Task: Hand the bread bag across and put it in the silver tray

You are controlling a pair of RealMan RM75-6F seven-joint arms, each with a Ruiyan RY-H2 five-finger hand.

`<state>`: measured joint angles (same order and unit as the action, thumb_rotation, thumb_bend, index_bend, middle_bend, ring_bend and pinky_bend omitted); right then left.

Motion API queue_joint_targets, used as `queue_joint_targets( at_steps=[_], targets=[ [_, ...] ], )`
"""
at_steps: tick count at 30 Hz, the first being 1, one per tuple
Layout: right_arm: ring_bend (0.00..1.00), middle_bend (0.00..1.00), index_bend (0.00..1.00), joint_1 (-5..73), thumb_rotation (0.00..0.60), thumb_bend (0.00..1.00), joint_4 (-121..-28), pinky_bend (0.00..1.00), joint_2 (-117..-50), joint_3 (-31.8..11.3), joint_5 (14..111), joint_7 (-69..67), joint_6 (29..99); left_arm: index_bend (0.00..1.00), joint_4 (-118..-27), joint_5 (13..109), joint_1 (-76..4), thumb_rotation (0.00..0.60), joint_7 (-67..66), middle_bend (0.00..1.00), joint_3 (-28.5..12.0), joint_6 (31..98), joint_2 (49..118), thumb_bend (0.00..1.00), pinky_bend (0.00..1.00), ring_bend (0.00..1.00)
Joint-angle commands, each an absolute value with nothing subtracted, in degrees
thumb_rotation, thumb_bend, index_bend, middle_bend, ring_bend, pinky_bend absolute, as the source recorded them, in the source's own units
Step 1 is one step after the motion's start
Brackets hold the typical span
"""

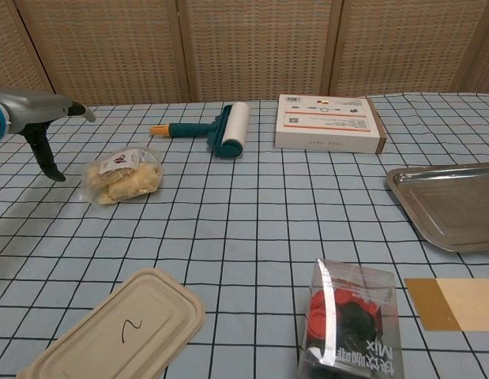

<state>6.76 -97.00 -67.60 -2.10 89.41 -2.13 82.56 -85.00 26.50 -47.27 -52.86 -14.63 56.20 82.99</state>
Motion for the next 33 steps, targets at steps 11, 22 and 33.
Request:
queue_joint_targets(
  at_steps=[11,22,33],
  targets=[
    [0.0,0.0,0.0,6.98,0.6,0.08,-97.28,0.0,-66.66,-1.9,90.02,-4.88,82.52,0.0,-69.71,12.78,-58.24,0.6,-60.63,0.0,-13.4,53.9,95.74,0.04,0.0,0.0],
    [0.0,0.0,0.0,6.85,0.6,0.08,-97.51,0.0,-66.01,-1.79,90.65,-6.56,83.24,0.65,-64.64,23.32,-56.38,0.6,-52.43,0.4,-12.26,57.27,100.92,0.49,0.48,0.42],
    [0.0,0.0,0.0,6.9,0.6,0.08,-97.87,0.0,-65.38,-1.97,90.35,-7.85,83.31,0.69,-72.28,36.86,-56.01,0.6,-43.81,0.43,-14.65,60.94,98.92,0.55,0.49,0.44]
  ],
)
